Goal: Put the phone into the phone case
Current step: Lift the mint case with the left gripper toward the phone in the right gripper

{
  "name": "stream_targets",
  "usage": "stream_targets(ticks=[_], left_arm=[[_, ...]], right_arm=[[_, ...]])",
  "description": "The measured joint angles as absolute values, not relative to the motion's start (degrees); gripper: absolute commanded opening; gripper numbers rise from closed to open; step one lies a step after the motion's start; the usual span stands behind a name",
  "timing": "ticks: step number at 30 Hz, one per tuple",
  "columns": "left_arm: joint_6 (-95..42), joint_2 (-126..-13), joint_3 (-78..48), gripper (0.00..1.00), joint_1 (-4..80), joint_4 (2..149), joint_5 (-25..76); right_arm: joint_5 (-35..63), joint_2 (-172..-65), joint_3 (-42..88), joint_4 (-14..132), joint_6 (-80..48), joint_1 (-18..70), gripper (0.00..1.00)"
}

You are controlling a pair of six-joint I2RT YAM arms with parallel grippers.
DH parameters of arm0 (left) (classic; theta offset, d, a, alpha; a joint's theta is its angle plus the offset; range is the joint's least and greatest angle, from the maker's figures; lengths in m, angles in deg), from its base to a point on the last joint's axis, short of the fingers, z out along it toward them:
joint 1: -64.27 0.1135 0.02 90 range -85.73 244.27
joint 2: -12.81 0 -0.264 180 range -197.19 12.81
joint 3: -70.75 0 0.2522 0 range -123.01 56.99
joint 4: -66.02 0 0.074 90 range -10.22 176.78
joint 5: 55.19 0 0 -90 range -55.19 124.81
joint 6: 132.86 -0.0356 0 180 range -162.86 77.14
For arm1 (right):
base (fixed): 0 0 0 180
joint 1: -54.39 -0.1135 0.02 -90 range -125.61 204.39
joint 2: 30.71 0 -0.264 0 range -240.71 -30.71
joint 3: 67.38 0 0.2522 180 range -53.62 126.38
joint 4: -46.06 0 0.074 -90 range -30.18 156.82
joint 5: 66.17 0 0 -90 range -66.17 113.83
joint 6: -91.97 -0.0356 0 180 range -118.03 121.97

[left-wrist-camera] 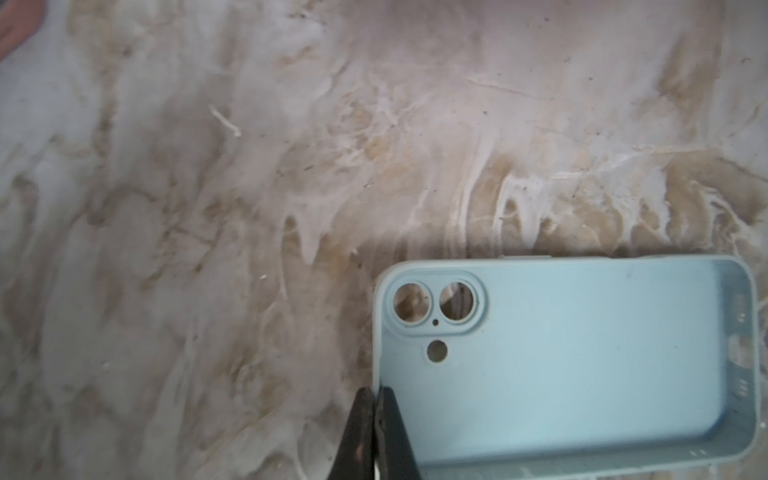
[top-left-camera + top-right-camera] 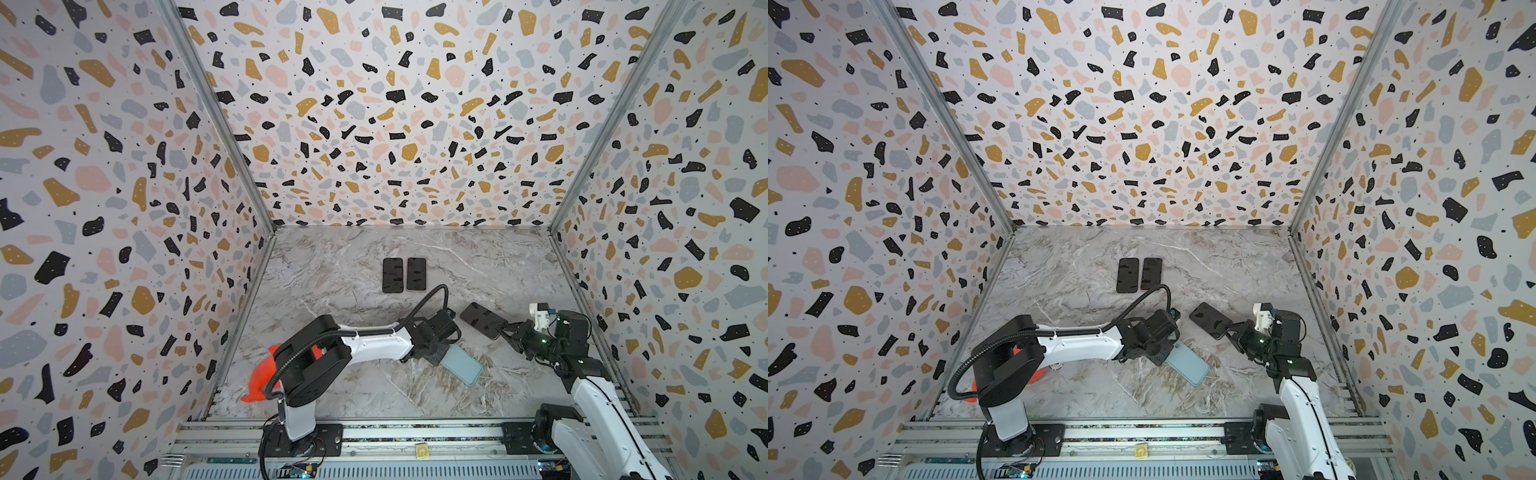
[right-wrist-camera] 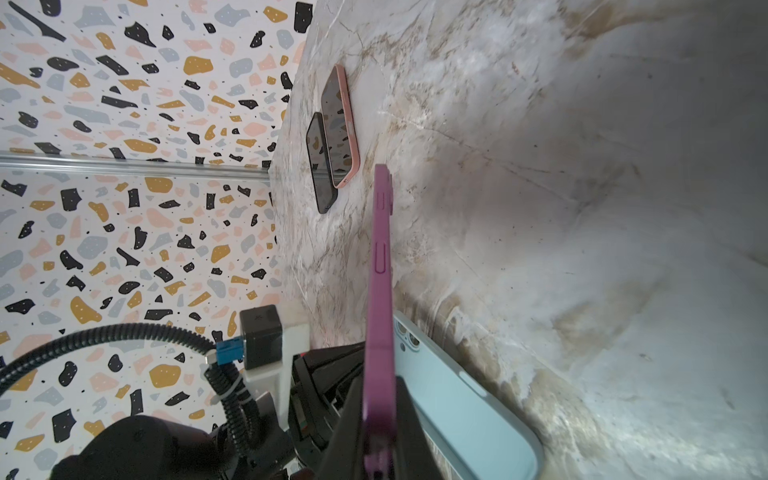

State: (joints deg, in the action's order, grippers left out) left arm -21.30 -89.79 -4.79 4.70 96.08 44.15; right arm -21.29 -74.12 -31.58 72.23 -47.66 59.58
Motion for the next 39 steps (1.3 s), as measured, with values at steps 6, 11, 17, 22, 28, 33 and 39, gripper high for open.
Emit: stream_targets(ticks=[6,11,17,22,28,33,39], left_arm=[[-11.90,-82.84,4.24,0.04,8.94,94.52,45.92],[-5.43,-80.33,9.33,0.04,12.44,93.93,46.53],[-1.10,-79.26,11.80,0.14,12.57,92.25,46.25],[0.06,-77.86,13.31,0.26,12.57,90.76,45.59],[0.27,-73.34,15.47,0.36,13.90,88.27,43.56],[0.23,-71.19,16.78,0.43,16.59,85.67,40.52],[0.25,-71.19,17.88,0.44,19.02,83.07,36.11]], right_arm=[[-23.17,-75.46,-28.76,74.81,-45.21,56.80,0.00],[-23.98,-78.47,-26.40,74.67,-43.77,49.87,0.00],[-24.76,-82.21,-26.24,74.11,-43.59,41.81,0.00],[-26.40,-86.15,-26.48,71.79,-43.99,40.41,0.00],[-27.80,-90.74,-26.48,69.93,-44.01,37.88,0.00],[-27.76,-93.47,-26.48,67.29,-44.07,35.58,0.00],[-27.58,-97.23,-27.12,62.39,-45.34,32.56,0.00]])
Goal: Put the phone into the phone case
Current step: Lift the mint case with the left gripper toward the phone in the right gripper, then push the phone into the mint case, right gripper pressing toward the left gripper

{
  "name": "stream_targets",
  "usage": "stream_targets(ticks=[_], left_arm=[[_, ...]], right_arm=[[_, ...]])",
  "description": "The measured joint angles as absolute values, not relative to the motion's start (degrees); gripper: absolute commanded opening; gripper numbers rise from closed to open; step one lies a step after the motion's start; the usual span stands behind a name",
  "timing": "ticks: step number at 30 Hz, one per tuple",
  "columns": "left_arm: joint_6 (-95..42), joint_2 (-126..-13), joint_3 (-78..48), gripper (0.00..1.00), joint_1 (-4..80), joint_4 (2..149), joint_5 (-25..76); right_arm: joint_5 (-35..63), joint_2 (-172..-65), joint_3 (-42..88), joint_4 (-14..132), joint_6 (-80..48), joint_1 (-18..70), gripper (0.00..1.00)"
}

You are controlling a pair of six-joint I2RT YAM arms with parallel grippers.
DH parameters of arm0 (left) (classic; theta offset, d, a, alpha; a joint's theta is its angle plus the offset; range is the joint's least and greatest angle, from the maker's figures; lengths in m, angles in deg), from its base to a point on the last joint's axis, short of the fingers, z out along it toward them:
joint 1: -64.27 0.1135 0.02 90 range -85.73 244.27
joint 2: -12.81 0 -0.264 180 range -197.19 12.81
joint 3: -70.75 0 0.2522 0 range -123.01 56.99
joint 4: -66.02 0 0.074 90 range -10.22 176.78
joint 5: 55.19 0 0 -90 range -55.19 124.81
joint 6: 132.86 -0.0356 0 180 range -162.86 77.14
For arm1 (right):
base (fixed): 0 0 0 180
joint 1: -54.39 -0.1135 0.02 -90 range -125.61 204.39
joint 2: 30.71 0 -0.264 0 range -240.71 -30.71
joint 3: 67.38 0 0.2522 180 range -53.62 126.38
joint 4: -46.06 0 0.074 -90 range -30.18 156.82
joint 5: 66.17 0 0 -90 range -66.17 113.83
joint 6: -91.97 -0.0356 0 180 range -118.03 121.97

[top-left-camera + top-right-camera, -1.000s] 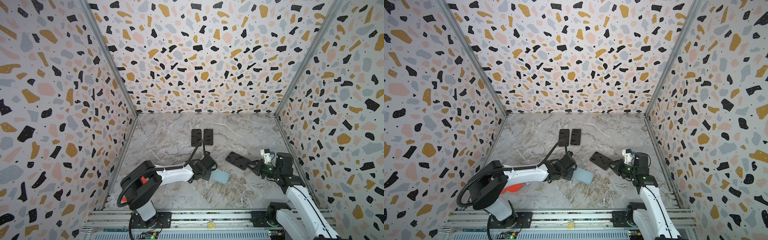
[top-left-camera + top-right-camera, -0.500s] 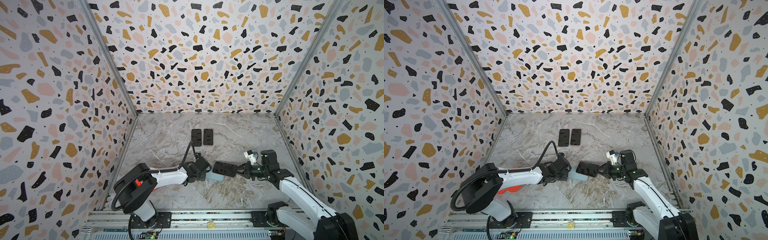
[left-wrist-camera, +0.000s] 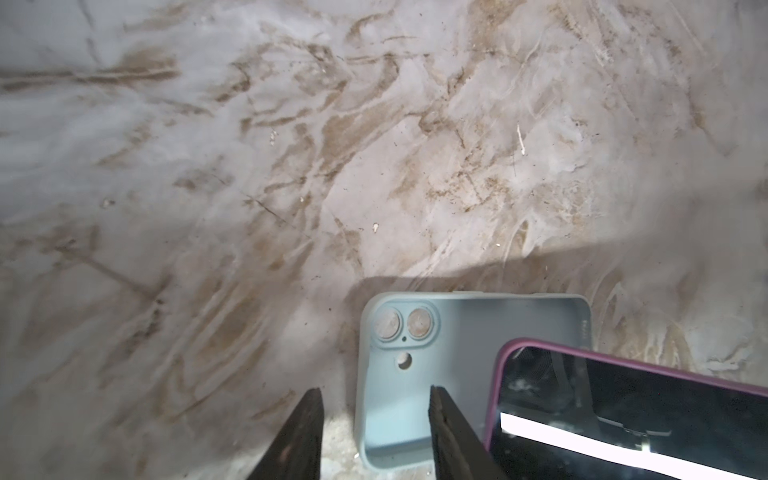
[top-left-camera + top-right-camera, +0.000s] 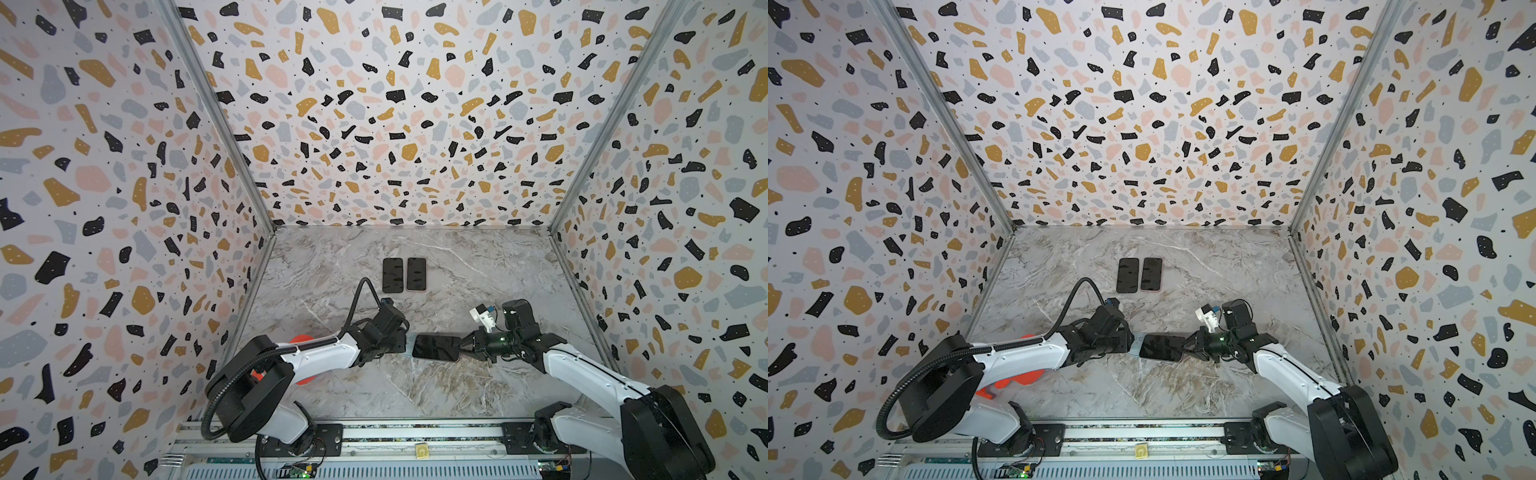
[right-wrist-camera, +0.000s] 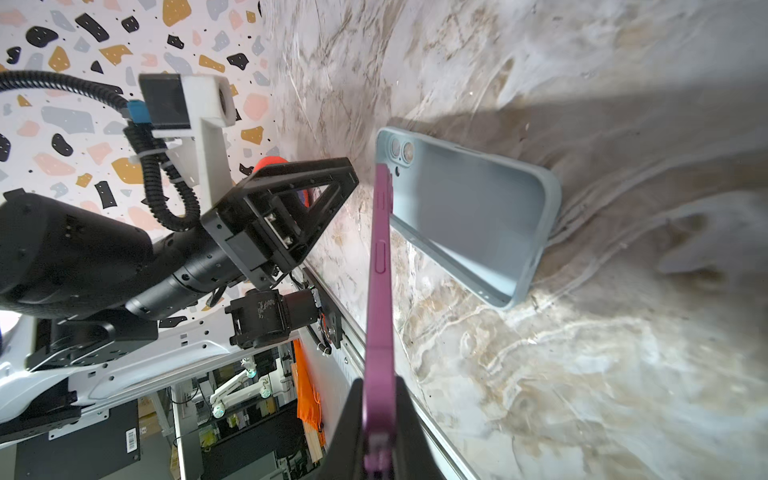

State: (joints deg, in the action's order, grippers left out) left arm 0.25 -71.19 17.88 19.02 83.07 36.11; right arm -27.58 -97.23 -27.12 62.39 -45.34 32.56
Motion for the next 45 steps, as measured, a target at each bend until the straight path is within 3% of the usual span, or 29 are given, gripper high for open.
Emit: stream_targets(ticks=[19,45], left_arm=[[0.45,-73.49,18.88,0.45,21.10,78.90,29.29],[0.27,-75.30,18.88,0.44,21.12,77.89,27.98]], right_arm=[[-28.28,-105.10,-26.94,57.67,-44.84,32.30,0.00],[-32.28,-112.96,-24.28,57.63,-41.45,35.23,0.00]])
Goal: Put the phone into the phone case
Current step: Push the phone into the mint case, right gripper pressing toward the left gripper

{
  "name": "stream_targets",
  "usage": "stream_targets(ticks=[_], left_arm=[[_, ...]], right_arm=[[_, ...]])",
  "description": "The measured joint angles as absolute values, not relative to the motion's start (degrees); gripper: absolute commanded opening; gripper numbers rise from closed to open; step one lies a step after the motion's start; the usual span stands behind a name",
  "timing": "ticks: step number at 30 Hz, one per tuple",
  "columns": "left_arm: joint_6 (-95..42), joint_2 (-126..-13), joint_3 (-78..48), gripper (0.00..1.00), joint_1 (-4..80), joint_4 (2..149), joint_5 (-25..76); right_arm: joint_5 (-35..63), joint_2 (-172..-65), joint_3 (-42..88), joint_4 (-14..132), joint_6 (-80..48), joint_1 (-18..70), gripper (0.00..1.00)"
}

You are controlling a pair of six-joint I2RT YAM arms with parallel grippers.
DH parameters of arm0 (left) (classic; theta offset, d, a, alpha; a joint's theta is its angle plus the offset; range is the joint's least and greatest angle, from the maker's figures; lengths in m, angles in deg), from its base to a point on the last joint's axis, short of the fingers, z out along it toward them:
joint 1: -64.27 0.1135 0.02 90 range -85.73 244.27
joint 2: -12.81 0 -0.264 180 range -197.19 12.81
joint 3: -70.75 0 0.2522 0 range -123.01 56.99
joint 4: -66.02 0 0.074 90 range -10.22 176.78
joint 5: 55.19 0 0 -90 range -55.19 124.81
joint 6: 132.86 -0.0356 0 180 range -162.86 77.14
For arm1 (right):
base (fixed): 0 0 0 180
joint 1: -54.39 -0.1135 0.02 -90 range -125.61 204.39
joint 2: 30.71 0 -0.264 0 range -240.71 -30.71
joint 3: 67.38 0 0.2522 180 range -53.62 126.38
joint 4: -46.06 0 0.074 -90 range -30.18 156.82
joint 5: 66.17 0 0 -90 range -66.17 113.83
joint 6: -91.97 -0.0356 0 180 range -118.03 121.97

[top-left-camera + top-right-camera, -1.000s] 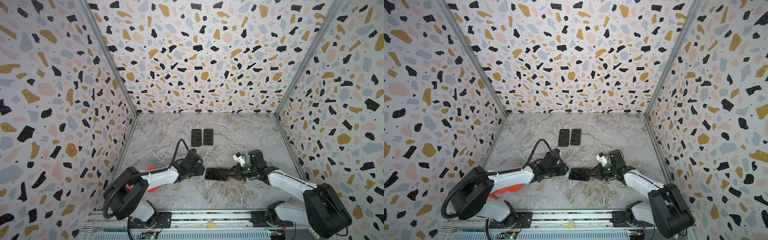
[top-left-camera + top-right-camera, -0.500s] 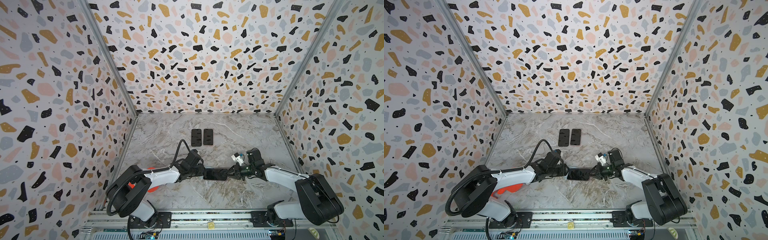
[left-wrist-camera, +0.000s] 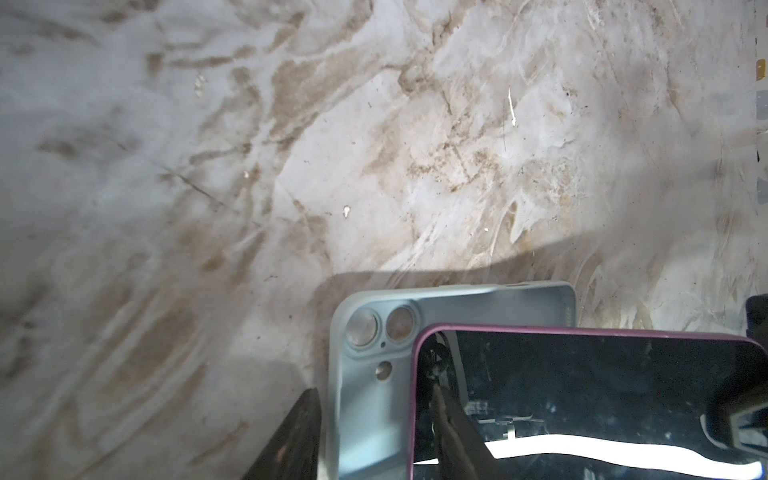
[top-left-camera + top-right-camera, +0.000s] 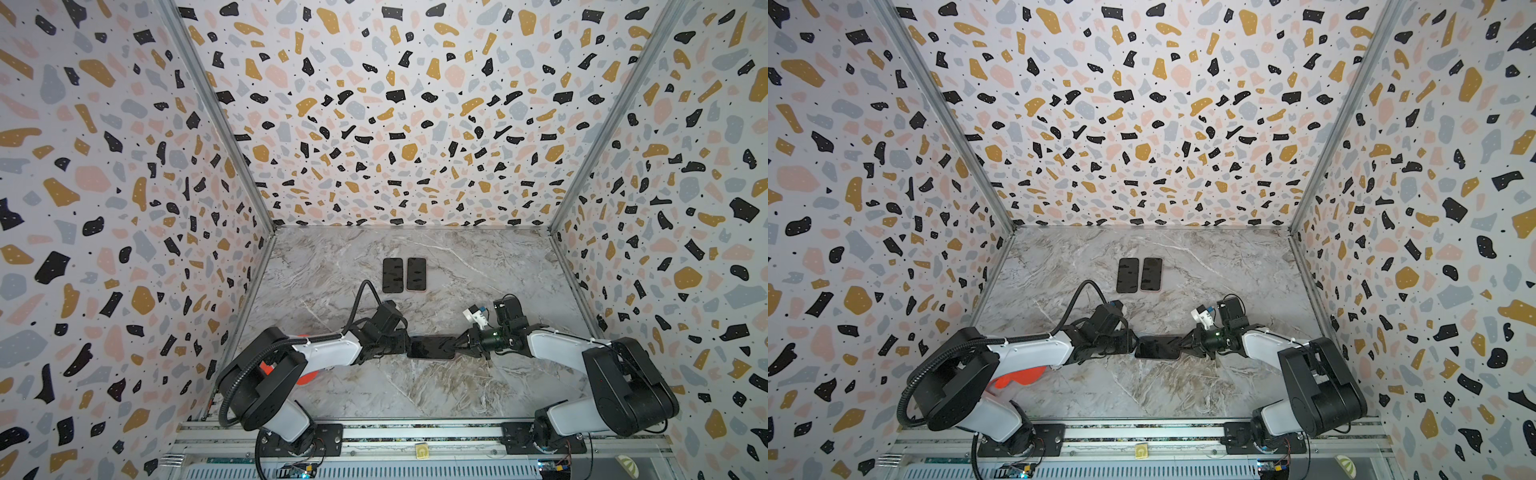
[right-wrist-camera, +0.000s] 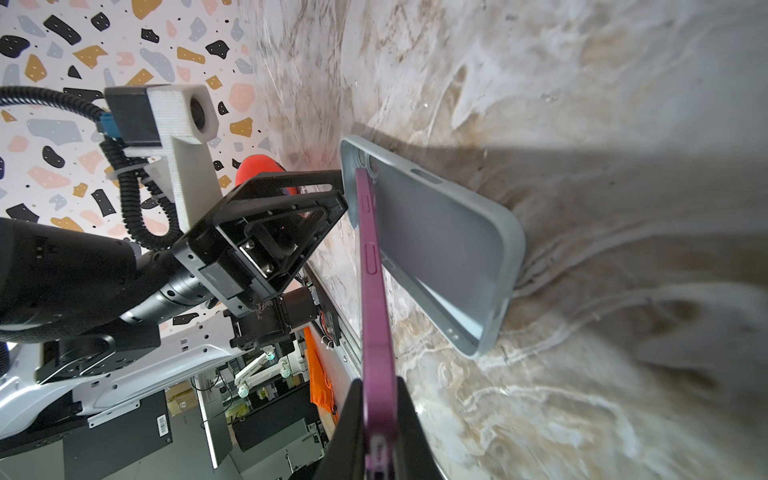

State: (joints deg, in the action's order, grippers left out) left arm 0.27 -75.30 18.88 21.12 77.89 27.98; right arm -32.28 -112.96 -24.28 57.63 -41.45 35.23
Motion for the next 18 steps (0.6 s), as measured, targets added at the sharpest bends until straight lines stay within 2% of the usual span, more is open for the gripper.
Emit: stream_targets(ticks=[18], left_arm=[[0.23,-75.50,18.88,0.44,21.12,77.28,27.78]], right_arm=[[-34.32,-117.40,-22.05,58.19,-38.37,38.92,0.00]])
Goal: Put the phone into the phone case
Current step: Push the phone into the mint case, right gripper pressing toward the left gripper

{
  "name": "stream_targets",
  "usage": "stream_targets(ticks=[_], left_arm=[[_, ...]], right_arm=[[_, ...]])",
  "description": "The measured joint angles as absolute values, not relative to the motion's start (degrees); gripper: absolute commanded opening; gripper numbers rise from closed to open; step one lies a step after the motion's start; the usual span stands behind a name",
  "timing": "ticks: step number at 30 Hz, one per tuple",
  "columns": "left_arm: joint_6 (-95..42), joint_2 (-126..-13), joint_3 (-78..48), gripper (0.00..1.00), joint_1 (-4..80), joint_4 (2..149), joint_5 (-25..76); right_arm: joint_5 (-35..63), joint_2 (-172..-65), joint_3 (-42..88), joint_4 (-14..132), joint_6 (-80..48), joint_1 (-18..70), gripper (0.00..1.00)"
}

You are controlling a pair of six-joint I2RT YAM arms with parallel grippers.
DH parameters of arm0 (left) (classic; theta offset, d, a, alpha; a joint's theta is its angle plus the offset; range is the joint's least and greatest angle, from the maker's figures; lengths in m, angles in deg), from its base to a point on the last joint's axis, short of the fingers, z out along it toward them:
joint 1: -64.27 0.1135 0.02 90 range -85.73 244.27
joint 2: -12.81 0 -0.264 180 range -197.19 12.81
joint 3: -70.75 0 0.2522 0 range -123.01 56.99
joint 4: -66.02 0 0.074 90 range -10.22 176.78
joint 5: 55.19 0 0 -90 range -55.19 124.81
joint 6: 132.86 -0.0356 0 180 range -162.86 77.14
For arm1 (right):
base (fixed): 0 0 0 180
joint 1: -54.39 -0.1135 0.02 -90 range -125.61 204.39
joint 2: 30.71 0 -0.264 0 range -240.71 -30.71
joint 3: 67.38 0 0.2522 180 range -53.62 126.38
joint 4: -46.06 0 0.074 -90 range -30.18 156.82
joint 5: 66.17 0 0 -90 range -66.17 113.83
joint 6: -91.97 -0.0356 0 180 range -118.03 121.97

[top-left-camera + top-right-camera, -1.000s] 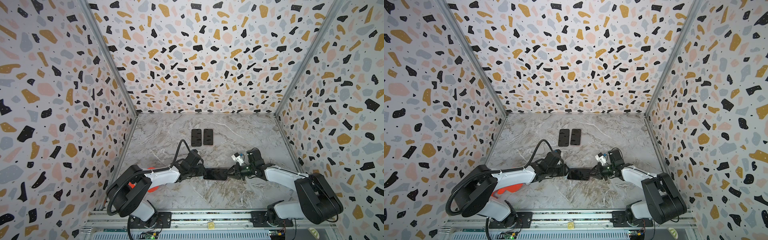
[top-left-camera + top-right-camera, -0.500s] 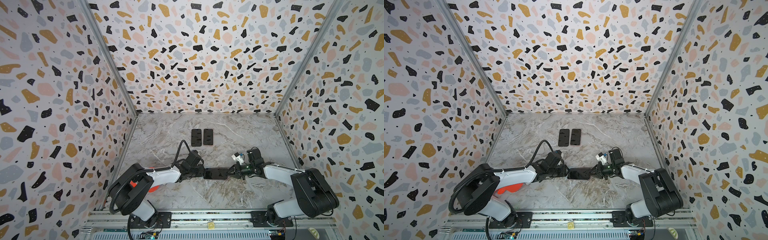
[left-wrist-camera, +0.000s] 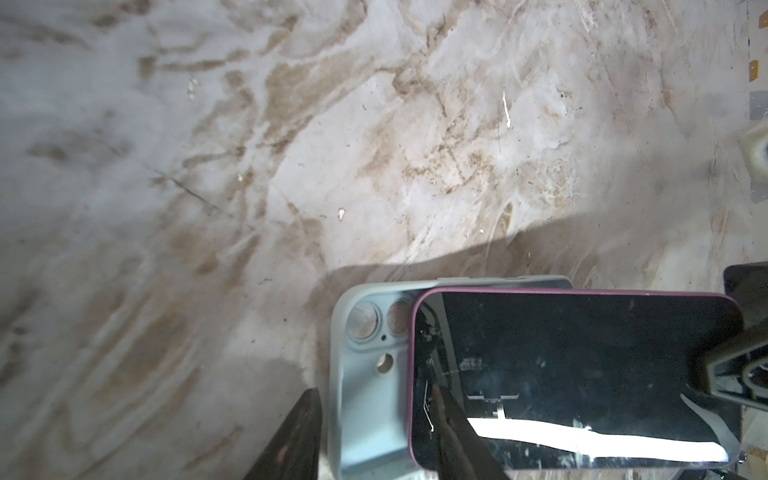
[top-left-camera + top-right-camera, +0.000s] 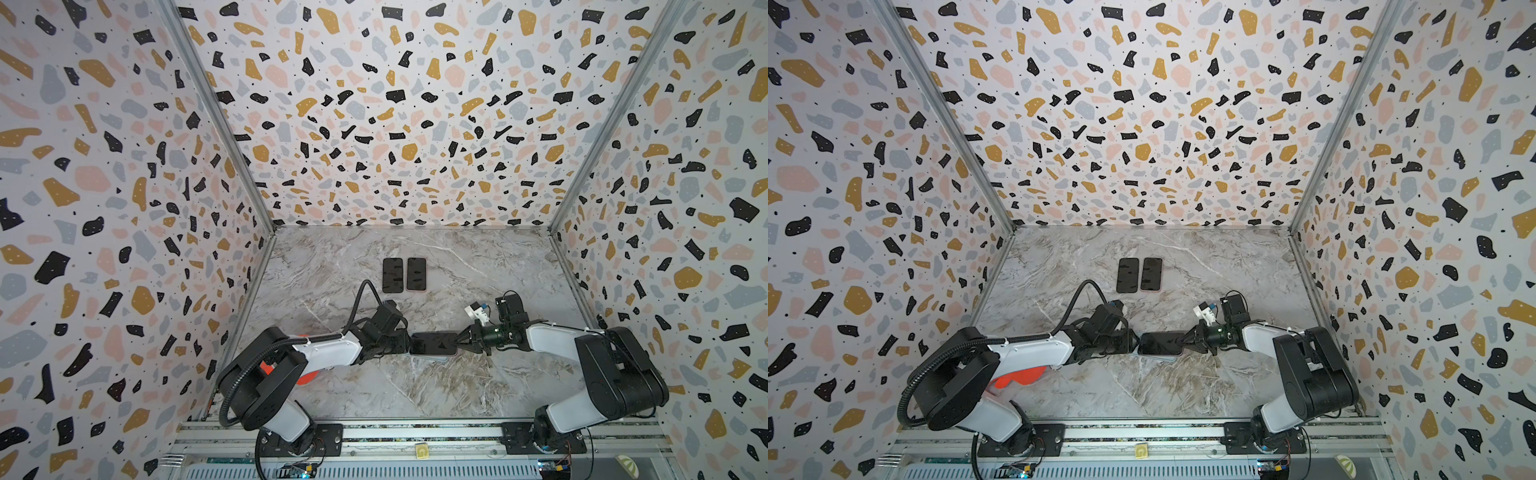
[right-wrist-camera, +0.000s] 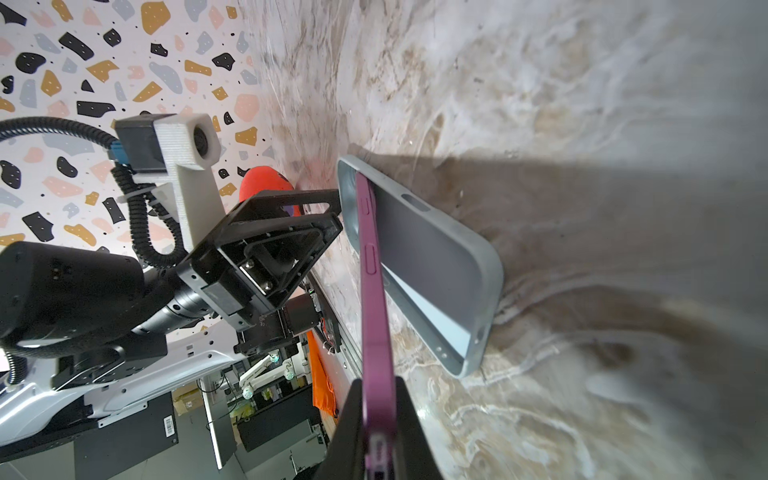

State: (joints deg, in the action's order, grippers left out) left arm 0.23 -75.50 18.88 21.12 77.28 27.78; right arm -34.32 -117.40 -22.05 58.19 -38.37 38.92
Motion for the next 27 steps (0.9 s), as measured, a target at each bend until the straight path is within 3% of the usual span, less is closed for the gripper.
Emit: stream_targets(ticks=[27], left_arm=[[0.21,-76.42,18.90,0.43,21.14,76.62,27.28]], right_arm=[[-33.84,-121.51,-20.76,54.96,-38.26,34.29,0.00]])
